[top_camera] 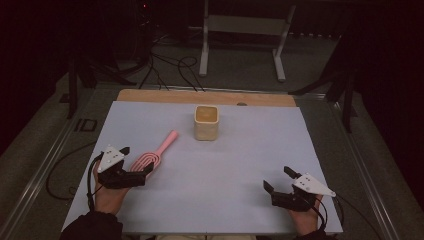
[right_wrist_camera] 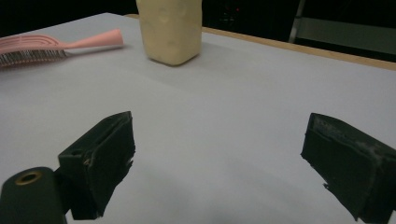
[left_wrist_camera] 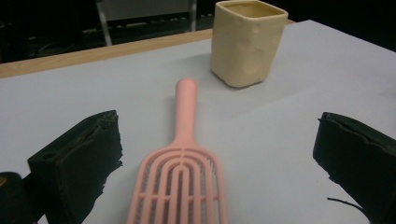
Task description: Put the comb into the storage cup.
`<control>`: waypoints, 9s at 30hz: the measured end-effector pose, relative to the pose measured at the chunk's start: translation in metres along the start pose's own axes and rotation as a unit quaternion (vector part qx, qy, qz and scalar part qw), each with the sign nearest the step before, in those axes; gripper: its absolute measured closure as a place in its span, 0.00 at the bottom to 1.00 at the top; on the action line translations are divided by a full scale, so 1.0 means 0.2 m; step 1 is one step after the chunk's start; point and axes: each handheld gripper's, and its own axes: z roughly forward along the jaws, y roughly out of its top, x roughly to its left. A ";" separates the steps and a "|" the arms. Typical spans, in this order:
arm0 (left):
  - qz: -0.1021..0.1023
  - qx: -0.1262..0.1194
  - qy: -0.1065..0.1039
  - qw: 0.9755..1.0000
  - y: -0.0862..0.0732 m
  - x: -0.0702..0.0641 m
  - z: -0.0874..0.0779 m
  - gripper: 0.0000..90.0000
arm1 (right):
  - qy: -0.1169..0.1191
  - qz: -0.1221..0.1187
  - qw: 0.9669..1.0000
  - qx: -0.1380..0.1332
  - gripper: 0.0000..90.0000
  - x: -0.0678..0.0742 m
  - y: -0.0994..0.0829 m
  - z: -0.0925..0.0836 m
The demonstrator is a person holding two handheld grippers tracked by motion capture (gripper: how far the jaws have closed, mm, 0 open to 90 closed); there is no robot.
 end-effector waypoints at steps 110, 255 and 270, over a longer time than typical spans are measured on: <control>-0.040 0.222 0.101 0.969 0.07 0.34 0.51 0.99 | -0.011 -0.004 1.000 0.015 0.11 -0.01 -0.01 0.01; -0.053 0.316 0.122 0.939 0.16 0.23 0.58 0.05 | 0.008 -0.015 1.000 0.011 0.11 0.02 0.00 0.04; -0.064 0.354 0.106 0.927 0.14 0.26 0.64 0.11 | 0.008 -0.016 1.000 0.013 0.11 0.02 0.00 0.05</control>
